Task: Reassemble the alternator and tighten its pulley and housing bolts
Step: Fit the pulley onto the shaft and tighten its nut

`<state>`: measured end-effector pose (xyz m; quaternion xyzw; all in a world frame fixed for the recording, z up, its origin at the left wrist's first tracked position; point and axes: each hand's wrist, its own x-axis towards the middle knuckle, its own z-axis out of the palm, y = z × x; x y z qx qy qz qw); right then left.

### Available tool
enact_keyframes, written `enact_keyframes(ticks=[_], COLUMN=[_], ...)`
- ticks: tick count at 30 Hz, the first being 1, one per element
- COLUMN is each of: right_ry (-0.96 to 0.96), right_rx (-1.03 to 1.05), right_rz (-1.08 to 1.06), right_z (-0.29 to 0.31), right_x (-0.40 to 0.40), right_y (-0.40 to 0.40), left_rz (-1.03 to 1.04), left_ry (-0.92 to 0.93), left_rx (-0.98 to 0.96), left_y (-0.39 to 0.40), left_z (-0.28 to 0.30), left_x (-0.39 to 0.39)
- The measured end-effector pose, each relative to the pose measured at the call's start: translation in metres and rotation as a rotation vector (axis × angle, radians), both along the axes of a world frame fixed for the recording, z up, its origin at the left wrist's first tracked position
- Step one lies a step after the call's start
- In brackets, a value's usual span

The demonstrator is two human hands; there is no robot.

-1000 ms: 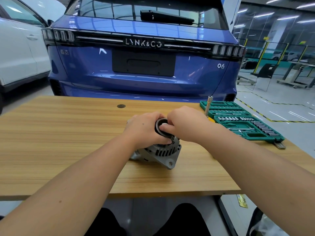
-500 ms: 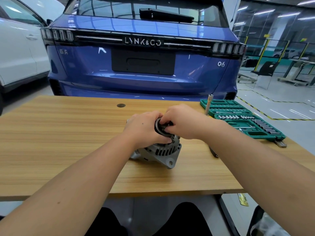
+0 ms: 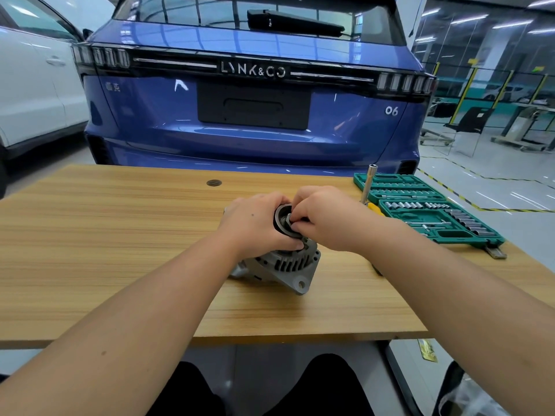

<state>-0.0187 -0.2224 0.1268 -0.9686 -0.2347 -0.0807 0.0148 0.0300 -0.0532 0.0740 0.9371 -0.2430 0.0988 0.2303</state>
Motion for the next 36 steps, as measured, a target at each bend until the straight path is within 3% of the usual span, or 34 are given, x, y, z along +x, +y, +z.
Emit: enact_keyframes(ticks=[7, 16, 27, 36], right_ry=[-0.020, -0.033, 0.081, 0.043], right_rx=[0.068, -0.030, -0.195, -0.108], right_rz=[-0.073, -0.257, -0.085, -0.226], right_z=[0.002, -0.005, 0.015, 0.008], right_x=[-0.002, 0.000, -0.003, 0.003], right_y=[0.006, 0.020, 0.020, 0.019], left_rz=[0.013, 0.003, 0.005, 0.018], left_ry=[0.018, 0.024, 0.012, 0.012], left_rx=[-0.004, -0.022, 0.015, -0.001], left_y=[0.000, -0.001, -0.001, 0.000], left_z=[0.002, 0.002, 0.001, 0.000], left_x=[-0.002, -0.004, -0.001, -0.002])
